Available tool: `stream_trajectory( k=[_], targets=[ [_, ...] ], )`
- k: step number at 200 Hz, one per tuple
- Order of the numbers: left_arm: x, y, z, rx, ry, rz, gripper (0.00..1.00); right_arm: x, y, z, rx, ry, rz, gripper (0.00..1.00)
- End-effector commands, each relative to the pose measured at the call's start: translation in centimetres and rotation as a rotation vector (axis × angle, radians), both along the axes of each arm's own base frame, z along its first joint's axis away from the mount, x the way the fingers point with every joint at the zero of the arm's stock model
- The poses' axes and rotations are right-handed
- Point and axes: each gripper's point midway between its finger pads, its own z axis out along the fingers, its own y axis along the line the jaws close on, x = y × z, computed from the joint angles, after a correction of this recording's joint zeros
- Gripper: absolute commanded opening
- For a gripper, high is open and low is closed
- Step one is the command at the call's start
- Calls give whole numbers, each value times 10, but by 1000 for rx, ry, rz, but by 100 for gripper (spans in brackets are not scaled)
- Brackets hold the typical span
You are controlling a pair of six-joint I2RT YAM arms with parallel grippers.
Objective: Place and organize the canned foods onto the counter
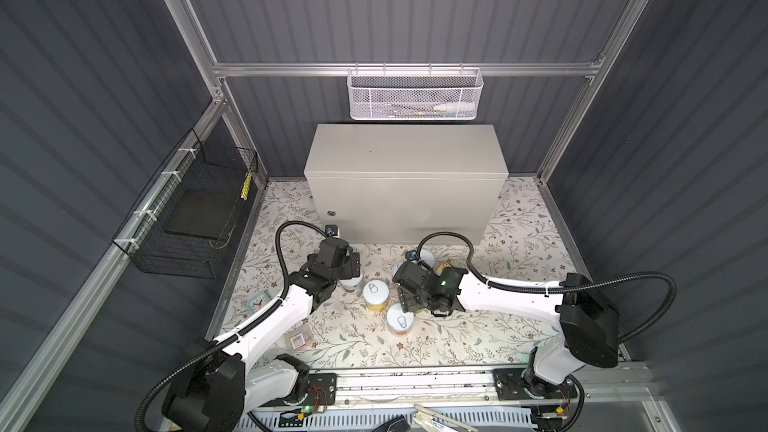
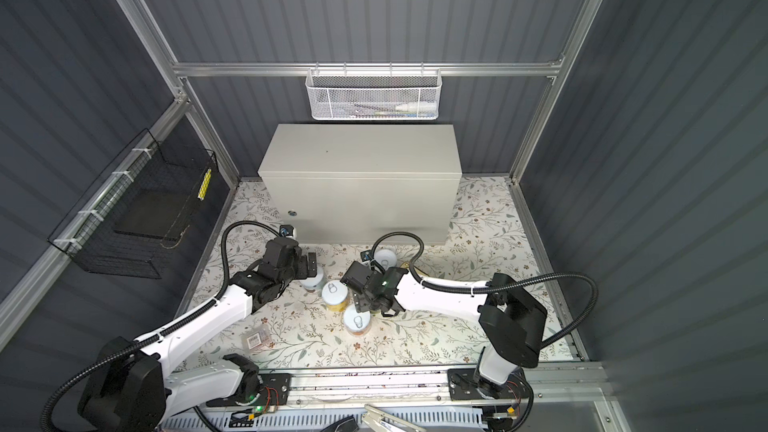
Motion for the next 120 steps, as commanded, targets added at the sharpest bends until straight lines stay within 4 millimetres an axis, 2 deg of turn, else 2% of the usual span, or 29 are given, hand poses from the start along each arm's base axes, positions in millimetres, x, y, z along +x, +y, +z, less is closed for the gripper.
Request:
stream_trajectory(
  k=[1,43,76,96,120],
  targets=[
    [-1,-6,-5,-9,10,-31,100,5,-6,-1,-30,-16,-23,72],
    [0,-8,-10,-12,16,-40,100,8,-12,-2,-41,-30,-41,71],
    [0,-15,-11,-30,18,-74,100,10,-9,7,17,-36,-31,68],
    [0,-26,-10,-71,2,-124,100,13,-12,12,50,-43,-42,66],
    [0,-26,-9,-75,-6,-131,100,16,-16,18,75,-48,-49,65]
  ],
)
